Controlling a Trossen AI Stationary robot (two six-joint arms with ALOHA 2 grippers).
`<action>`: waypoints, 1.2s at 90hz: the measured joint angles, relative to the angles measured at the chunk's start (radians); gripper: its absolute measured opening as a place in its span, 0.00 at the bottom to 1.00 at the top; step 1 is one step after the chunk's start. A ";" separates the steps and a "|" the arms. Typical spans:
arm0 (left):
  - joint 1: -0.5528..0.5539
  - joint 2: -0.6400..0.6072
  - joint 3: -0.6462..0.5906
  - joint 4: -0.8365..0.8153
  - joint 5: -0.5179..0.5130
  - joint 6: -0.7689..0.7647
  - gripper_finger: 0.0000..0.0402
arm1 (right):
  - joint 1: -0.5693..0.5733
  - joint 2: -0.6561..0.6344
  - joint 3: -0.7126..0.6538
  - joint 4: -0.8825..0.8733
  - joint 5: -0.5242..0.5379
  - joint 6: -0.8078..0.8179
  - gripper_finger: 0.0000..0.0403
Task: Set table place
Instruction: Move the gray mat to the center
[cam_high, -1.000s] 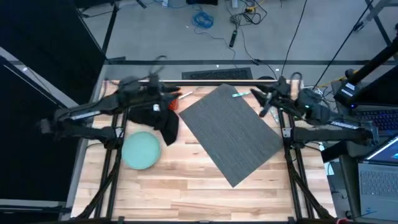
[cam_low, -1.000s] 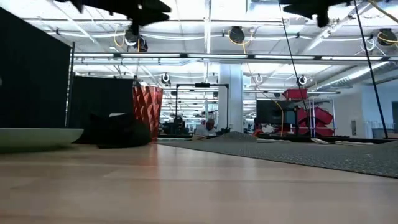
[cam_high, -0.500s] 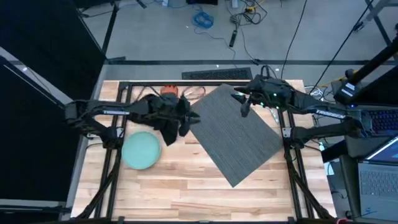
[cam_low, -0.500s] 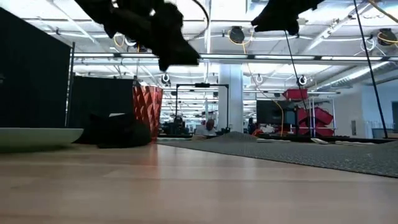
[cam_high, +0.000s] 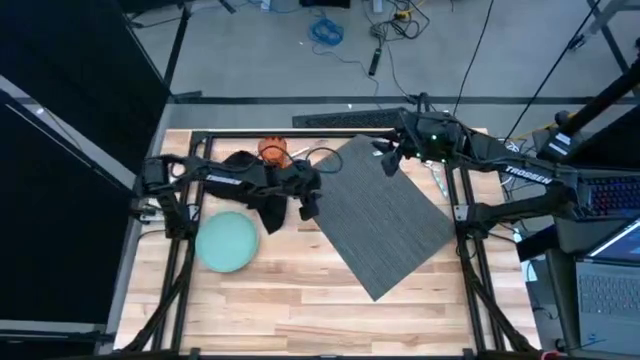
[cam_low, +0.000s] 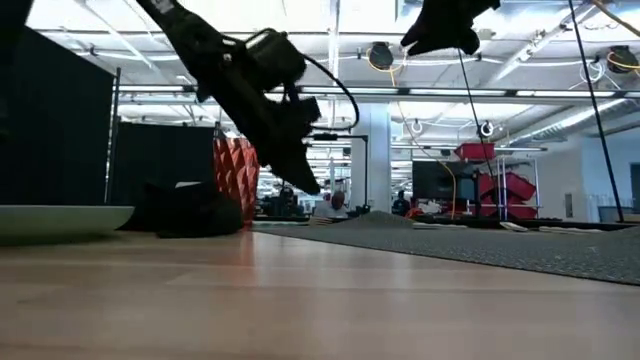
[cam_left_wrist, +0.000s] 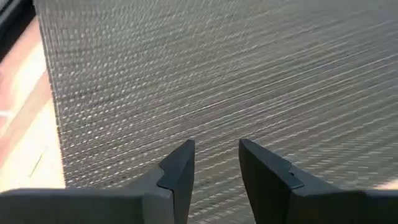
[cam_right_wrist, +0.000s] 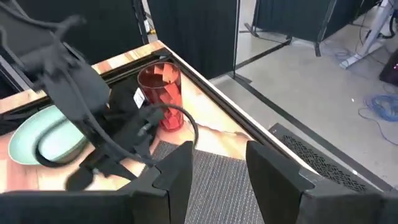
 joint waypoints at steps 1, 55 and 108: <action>0.000 0.003 0.000 0.000 -0.004 0.001 0.28 | 0.000 0.000 0.004 -0.005 0.000 -0.002 0.33; -0.082 0.093 0.001 -0.075 -0.120 0.025 0.28 | 0.000 -0.001 0.075 -0.070 -0.004 -0.041 0.33; -0.336 0.090 0.003 -0.174 -0.124 -0.340 0.28 | 0.022 -0.001 0.075 -0.096 -0.114 -0.017 0.33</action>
